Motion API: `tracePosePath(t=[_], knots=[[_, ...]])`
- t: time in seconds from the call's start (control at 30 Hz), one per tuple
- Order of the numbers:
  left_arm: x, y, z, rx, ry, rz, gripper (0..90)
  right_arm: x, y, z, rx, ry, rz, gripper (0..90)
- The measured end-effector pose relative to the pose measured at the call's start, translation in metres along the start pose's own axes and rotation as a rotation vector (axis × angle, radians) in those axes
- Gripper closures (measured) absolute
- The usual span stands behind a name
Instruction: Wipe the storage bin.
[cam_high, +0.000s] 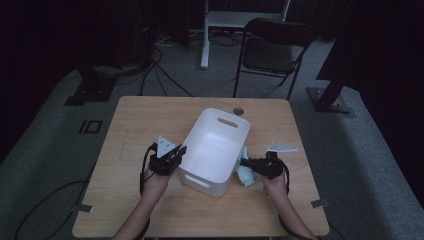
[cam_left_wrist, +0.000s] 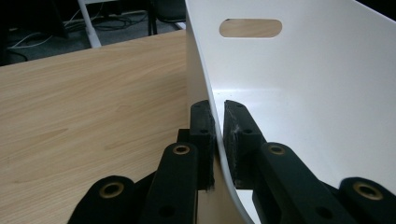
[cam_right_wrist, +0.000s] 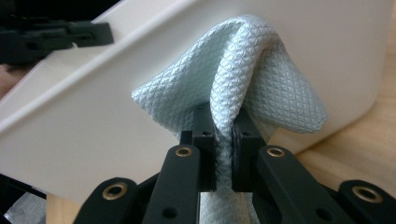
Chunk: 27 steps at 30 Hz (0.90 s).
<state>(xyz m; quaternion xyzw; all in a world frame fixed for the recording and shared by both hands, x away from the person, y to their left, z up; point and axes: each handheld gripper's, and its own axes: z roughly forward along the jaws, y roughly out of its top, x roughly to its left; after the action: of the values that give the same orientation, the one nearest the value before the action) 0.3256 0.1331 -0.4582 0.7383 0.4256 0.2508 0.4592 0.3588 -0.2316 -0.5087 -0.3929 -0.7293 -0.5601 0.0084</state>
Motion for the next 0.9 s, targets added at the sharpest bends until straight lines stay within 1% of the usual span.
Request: tracePosePath(t=[0.03,0.07,0.1,0.17,0.33,0.37,0.57,0.7,0.73,0.77,0.83,0.87,0.9], knots=[[0.0,0.0,0.0,0.0,-0.001,0.0,83.0,-0.002,-0.002,0.001,0.007,0.001,0.011,83.3],[0.0,0.0,0.0,0.0,-0.001,0.0,82.9,-0.002,-0.002,0.001,0.007,0.001,0.011,83.3],[0.0,0.0,0.0,-0.002,-0.003,-0.003,82.8,-0.005,-0.004,0.003,0.021,-0.01,0.014,83.2],[0.0,0.0,0.0,-0.002,-0.003,-0.003,82.8,-0.007,-0.006,0.005,0.023,-0.011,0.025,83.3],[0.0,0.0,0.0,-0.001,0.001,0.001,82.8,-0.011,-0.008,0.008,0.039,-0.028,0.026,83.2],[0.0,0.0,0.0,-0.001,-0.001,0.004,82.7,-0.013,-0.011,0.01,0.045,-0.033,0.037,83.2],[0.0,0.0,0.001,-0.003,-0.001,0.003,82.4,-0.02,-0.015,0.015,0.07,-0.056,0.048,83.2],[0.0,0.0,0.001,-0.003,0.002,0.004,82.4,-0.024,-0.018,0.019,0.091,-0.069,0.051,83.2],[0.0,0.0,0.001,-0.002,0.003,0.002,82.4,-0.025,-0.019,0.02,0.104,-0.078,0.05,83.3],[0.0,0.0,0.001,-0.003,0.004,-0.003,82.4,-0.028,-0.021,0.023,0.114,-0.082,0.059,83.3],[0.0,0.0,0.001,-0.004,0.005,-0.007,82.1,-0.028,-0.021,0.023,0.114,-0.079,0.064,83.2],[0.0,0.0,0.001,-0.004,0.007,-0.009,82.1,-0.026,-0.021,0.022,0.121,-0.09,0.058,83.4],[0.0,0.0,0.001,-0.005,0.009,-0.013,82.1,-0.026,-0.021,0.022,0.121,-0.09,0.058,83.4]])
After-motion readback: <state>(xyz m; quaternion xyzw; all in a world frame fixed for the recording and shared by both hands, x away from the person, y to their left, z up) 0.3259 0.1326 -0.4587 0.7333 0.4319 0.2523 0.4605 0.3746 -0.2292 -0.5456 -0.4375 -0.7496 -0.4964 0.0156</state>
